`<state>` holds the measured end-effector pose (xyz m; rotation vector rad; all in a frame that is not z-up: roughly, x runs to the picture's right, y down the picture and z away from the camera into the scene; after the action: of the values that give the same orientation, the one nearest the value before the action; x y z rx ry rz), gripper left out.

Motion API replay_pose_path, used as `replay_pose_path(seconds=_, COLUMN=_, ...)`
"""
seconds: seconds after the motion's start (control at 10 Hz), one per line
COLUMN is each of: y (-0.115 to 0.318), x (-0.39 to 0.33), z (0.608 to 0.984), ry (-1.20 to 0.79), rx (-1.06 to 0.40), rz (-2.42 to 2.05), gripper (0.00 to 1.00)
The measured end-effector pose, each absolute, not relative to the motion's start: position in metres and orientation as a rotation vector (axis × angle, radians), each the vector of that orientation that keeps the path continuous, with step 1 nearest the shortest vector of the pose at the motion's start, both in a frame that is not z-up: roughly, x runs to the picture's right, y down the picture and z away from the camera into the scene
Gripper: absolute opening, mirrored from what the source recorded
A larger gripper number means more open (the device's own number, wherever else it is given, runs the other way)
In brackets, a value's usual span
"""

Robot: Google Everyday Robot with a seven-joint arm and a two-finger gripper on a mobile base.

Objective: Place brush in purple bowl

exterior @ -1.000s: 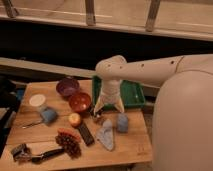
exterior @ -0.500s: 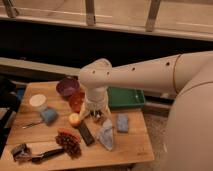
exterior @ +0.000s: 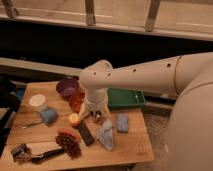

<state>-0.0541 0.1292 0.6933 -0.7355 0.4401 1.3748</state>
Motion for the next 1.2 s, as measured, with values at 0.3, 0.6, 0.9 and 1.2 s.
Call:
replay_pose_path(seconds=0.3, y=0.121, x=-0.105, z=0.711, ry=0.371, rx=-0.784, rz=1.300, gripper=0.80)
replay_pose_path(seconds=0.6, y=0.114, x=-0.178, z=0.723, ry=0.294, rx=-0.830, rz=1.163, gripper=0.80)
replay_pose_path(seconds=0.9, y=0.127, x=-0.246, z=0.715, ry=0.191, rx=-0.880, rz=0.998, gripper=0.80)
replay_pose_path(seconds=1.2, y=0.137, x=-0.288, z=0.696, ry=0.063, rx=-0.917, rz=0.871, gripper=0.80)
